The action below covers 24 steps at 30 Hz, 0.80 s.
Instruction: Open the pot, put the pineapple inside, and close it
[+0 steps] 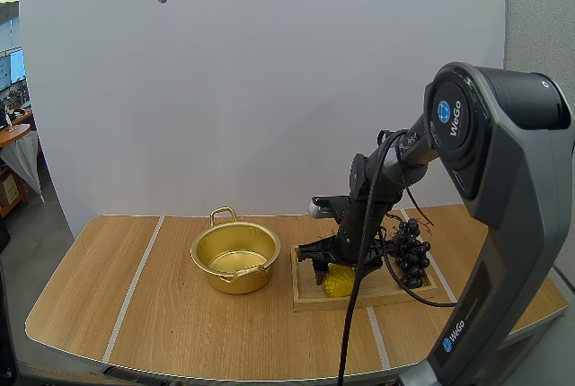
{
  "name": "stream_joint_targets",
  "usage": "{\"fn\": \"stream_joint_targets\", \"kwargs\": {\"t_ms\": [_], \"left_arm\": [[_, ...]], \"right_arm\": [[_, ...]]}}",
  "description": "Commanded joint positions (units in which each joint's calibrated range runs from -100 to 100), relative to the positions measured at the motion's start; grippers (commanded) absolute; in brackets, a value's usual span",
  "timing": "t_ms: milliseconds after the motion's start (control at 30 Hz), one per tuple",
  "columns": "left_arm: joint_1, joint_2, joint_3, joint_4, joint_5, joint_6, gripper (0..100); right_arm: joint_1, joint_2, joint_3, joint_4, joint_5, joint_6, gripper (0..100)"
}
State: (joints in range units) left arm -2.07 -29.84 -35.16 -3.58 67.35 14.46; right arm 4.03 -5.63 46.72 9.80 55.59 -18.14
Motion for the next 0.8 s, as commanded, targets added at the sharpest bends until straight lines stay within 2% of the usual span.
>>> {"fn": "stream_joint_targets", "kwargs": {"t_ms": [0, 100, 133, 200, 333, 533, 633, 767], "left_arm": [[-0.17, -0.26, -0.27, 0.18, -1.87, -0.57, 0], [-0.17, -0.26, -0.27, 0.18, -1.87, -0.57, 0], [-0.17, -0.26, -0.27, 0.18, -1.87, -0.57, 0], [-0.17, -0.26, -0.27, 0.18, -1.87, -0.57, 0], [-0.17, -0.26, -0.27, 0.18, -1.87, -0.57, 0], [-0.17, -0.26, -0.27, 0.18, -1.87, -0.57, 0], [-0.17, -0.26, -0.27, 0.18, -1.87, -0.57, 0], [-0.17, -0.26, -0.27, 0.18, -1.87, -0.57, 0]], "right_arm": [[0.07, 0.25, -0.34, -0.64, -1.09, -0.11, 100], [0.07, 0.25, -0.34, -0.28, -0.92, -0.11, 56], [0.07, 0.25, -0.34, -0.27, -0.92, -0.11, 30], [0.07, 0.10, -0.34, -0.27, -0.76, -0.11, 0], [0.07, -1.22, -0.78, -0.27, -0.92, -0.42, 0], [0.15, -6.31, -6.75, 1.16, 7.35, -0.85, 0], [1.21, -9.57, -10.22, 1.05, 10.45, -1.24, 0], [4.66, -11.41, -14.04, 1.05, 11.76, -1.24, 0]]}}
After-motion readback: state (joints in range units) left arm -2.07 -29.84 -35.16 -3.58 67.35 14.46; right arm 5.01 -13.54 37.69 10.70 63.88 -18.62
